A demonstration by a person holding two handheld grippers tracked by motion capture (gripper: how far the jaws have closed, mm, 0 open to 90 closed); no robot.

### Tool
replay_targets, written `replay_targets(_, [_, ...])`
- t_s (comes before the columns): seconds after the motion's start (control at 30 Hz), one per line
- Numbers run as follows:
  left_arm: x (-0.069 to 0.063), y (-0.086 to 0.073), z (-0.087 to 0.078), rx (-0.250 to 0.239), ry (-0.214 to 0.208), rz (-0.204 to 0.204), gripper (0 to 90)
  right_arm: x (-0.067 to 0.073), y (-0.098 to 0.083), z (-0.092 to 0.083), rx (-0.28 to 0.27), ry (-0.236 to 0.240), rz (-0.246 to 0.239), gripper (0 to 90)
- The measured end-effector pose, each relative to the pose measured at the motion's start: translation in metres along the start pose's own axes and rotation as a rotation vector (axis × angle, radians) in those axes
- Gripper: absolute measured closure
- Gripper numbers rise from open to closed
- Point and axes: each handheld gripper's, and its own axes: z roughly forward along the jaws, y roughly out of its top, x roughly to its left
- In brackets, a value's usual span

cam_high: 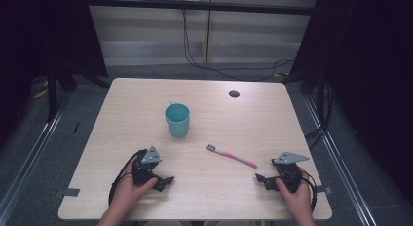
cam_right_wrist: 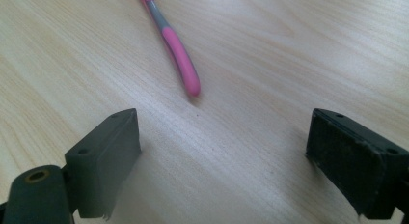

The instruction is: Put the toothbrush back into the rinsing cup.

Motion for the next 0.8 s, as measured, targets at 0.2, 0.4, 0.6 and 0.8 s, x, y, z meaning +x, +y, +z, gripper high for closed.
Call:
replay_targets(0.2, [0.0,0.0,0.0,0.0,0.0,0.0,0.0,0.0,0.0,0.0,-0.001,0.002,-0.003,11.2])
replay_targets(0.4, [0.0,0.0,0.0,-0.002,-0.001,-0.001,0.0,0.001,0.002,0.001,0.007,0.01,-0.008,11.4])
replay_targets(0.6, [0.0,0.0,0.0,0.0,0.0,0.0,0.0,0.007,0.024,0.001,0.118,0.034,-0.089,16.1])
replay_targets(0.8, [0.0,0.0,0.0,0.0,-0.001,0.0,0.0,0.013,0.055,0.002,0.163,0.062,-0.149,20.6])
